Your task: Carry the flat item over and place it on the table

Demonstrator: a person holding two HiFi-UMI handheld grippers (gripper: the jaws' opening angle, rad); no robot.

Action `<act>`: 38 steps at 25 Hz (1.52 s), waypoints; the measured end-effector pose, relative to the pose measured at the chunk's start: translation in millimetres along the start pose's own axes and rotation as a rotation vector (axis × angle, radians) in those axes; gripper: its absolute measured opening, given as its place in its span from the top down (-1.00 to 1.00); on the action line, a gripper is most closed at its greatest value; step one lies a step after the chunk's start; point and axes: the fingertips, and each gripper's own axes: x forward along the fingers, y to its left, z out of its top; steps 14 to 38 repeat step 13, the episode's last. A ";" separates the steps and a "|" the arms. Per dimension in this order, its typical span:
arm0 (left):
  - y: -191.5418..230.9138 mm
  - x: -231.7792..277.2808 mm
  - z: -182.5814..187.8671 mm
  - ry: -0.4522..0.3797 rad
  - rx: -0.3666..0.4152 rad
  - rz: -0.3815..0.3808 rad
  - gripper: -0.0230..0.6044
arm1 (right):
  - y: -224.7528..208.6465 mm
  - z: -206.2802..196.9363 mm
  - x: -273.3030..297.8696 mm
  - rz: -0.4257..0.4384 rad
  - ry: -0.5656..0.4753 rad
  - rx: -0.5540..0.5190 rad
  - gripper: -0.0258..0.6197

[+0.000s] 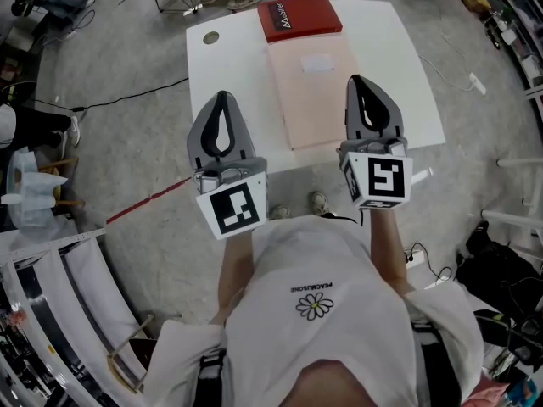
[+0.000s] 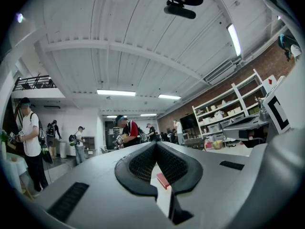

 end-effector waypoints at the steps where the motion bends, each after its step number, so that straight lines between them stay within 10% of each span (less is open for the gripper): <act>1: -0.5 -0.6 0.4 0.000 0.001 0.000 0.88 | -0.7 0.6 -0.7 0.000 -0.002 -0.001 0.89; 38: -4.3 -3.6 5.2 -0.006 0.011 0.007 0.88 | -4.4 6.5 -4.9 0.011 -0.020 -0.032 0.89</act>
